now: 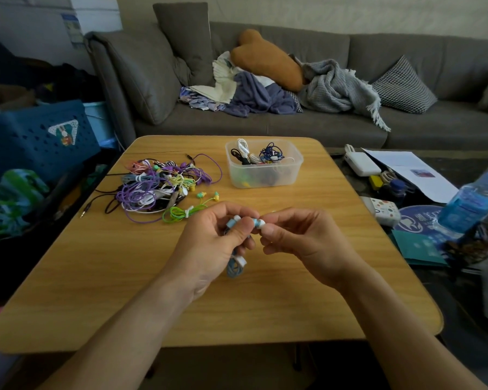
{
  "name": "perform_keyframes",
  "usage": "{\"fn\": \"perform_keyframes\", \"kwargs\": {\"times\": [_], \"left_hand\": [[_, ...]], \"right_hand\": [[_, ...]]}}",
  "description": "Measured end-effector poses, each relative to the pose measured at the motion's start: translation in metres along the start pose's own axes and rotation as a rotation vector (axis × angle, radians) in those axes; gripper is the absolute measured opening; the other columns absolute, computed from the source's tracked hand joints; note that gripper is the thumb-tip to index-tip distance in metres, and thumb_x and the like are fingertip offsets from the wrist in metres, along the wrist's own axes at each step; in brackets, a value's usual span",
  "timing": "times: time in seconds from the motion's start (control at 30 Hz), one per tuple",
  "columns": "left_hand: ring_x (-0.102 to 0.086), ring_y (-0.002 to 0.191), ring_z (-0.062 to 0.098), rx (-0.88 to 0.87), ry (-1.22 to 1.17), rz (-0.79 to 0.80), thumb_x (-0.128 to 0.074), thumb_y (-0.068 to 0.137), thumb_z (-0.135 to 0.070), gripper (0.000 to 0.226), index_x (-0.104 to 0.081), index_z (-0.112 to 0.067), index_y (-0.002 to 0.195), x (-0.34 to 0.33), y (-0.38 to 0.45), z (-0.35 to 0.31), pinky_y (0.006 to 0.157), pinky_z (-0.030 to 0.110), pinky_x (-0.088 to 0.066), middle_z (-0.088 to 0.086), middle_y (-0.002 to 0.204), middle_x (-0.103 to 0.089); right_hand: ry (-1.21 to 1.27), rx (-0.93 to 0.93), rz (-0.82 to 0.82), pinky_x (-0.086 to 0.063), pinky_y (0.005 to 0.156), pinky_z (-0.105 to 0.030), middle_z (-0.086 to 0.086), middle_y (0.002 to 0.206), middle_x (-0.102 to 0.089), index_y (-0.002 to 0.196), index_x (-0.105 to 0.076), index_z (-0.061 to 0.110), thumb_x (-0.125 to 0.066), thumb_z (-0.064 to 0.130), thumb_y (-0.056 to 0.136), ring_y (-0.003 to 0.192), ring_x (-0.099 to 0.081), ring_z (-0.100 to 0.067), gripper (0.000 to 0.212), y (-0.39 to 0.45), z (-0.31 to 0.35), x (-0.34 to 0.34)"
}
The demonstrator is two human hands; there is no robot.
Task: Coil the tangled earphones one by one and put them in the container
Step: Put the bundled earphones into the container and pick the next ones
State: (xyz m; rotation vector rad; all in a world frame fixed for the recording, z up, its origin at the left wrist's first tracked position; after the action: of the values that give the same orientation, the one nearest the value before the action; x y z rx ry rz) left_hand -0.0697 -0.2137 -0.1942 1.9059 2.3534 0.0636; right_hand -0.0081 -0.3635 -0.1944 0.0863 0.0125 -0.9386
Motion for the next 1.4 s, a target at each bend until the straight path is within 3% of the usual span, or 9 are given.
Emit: {"fn": "perform_keyframes", "kwargs": {"times": [0.17,0.37,0.53,0.73,0.97,1.1,1.17,1.27,1.4], "left_hand": [[-0.061,0.061,0.012,-0.049,0.085,-0.020,-0.062,0.091,-0.004,0.010,-0.069,-0.011,0.091,0.002,-0.001,-0.002,0.055,0.024,-0.049,0.005,0.066,-0.065],[-0.061,0.060,0.011,-0.089,0.149,-0.026,-0.063,0.090,-0.002,0.011,-0.068,-0.012,0.089,0.002,-0.001,-0.005,0.053,0.022,-0.048,0.003,0.068,-0.066],[-0.061,0.057,0.009,-0.107,0.170,-0.066,-0.063,0.090,0.001,0.015,-0.068,-0.013,0.086,0.004,0.000,-0.006,0.051,0.024,-0.049,0.000,0.068,-0.067],[-0.060,0.057,0.011,-0.084,0.171,-0.060,-0.062,0.090,0.000,0.014,-0.068,-0.013,0.087,0.003,-0.002,-0.007,0.052,0.024,-0.049,0.003,0.063,-0.064],[-0.057,0.051,0.007,-0.014,0.182,-0.120,-0.063,0.090,0.000,0.015,-0.068,-0.013,0.085,0.002,-0.004,-0.003,0.049,0.019,-0.048,-0.006,0.055,-0.064],[-0.058,0.053,0.008,-0.025,0.244,-0.168,-0.064,0.089,-0.002,0.015,-0.067,-0.016,0.083,-0.001,-0.006,-0.006,0.047,0.024,-0.050,0.003,0.064,-0.068],[-0.056,0.052,0.009,-0.037,0.261,-0.182,-0.065,0.089,-0.003,0.013,-0.067,-0.014,0.084,-0.001,-0.006,-0.008,0.046,0.024,-0.049,0.013,0.068,-0.068],[-0.057,0.050,0.008,-0.060,0.301,-0.211,-0.065,0.089,-0.003,0.012,-0.066,-0.014,0.084,-0.001,-0.008,-0.007,0.050,0.024,-0.050,0.014,0.067,-0.068],[-0.056,0.047,0.008,0.007,0.250,-0.197,-0.064,0.090,-0.003,0.012,-0.065,-0.014,0.085,0.001,-0.008,-0.003,0.045,0.022,-0.047,0.008,0.063,-0.067]], "right_hand": [[-0.018,0.010,-0.003,-0.059,0.067,-0.031,-0.024,0.087,-0.073,0.090,-0.074,-0.001,-0.075,0.010,0.072,0.072,-0.070,-0.025,0.020,-0.001,0.001,-0.001],[0.026,-0.017,-0.007,-0.060,0.066,-0.032,-0.023,0.080,-0.072,0.087,-0.074,-0.001,-0.076,0.009,0.070,0.069,-0.071,-0.025,0.020,0.000,-0.001,-0.003],[0.139,-0.042,0.054,-0.060,0.071,-0.033,-0.022,0.085,-0.074,0.089,-0.077,0.002,-0.071,0.007,0.076,0.078,-0.073,-0.026,0.015,0.000,-0.002,-0.007],[0.118,-0.027,0.035,-0.059,0.067,-0.031,-0.020,0.079,-0.072,0.093,-0.071,-0.003,-0.071,0.012,0.076,0.071,-0.070,-0.023,0.023,0.001,-0.006,-0.008],[-0.064,0.053,0.016,-0.054,0.055,-0.030,-0.009,0.078,-0.071,0.091,-0.072,-0.002,-0.072,0.013,0.081,0.067,-0.064,-0.020,0.019,0.002,-0.004,-0.007],[-0.140,0.113,-0.028,-0.049,0.048,-0.030,-0.006,0.079,-0.074,0.086,-0.074,0.002,-0.075,0.017,0.079,0.064,-0.059,-0.017,0.017,0.002,-0.001,-0.006],[-0.196,0.150,-0.048,-0.049,0.047,-0.032,-0.006,0.083,-0.075,0.085,-0.076,0.003,-0.077,0.016,0.079,0.062,-0.058,-0.021,0.014,0.002,0.001,-0.006],[-0.303,0.184,-0.085,-0.051,0.048,-0.036,-0.003,0.086,-0.076,0.086,-0.078,0.009,-0.079,0.019,0.079,0.060,-0.062,-0.037,0.012,0.003,0.002,-0.006],[-0.377,0.227,-0.087,-0.054,0.049,-0.037,-0.001,0.084,-0.076,0.087,-0.079,0.011,-0.080,0.017,0.080,0.060,-0.066,-0.032,0.010,0.004,0.005,-0.009]]}}
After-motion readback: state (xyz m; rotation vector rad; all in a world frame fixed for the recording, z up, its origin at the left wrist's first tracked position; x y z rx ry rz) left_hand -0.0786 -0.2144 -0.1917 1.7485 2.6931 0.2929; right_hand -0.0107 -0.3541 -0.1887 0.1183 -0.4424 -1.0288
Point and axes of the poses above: each hand's wrist, its own y-axis towards the middle knuckle, its own x-axis out of the back of the hand, z = x × y, the point moved 4 cm from there along y, towards the middle knuckle
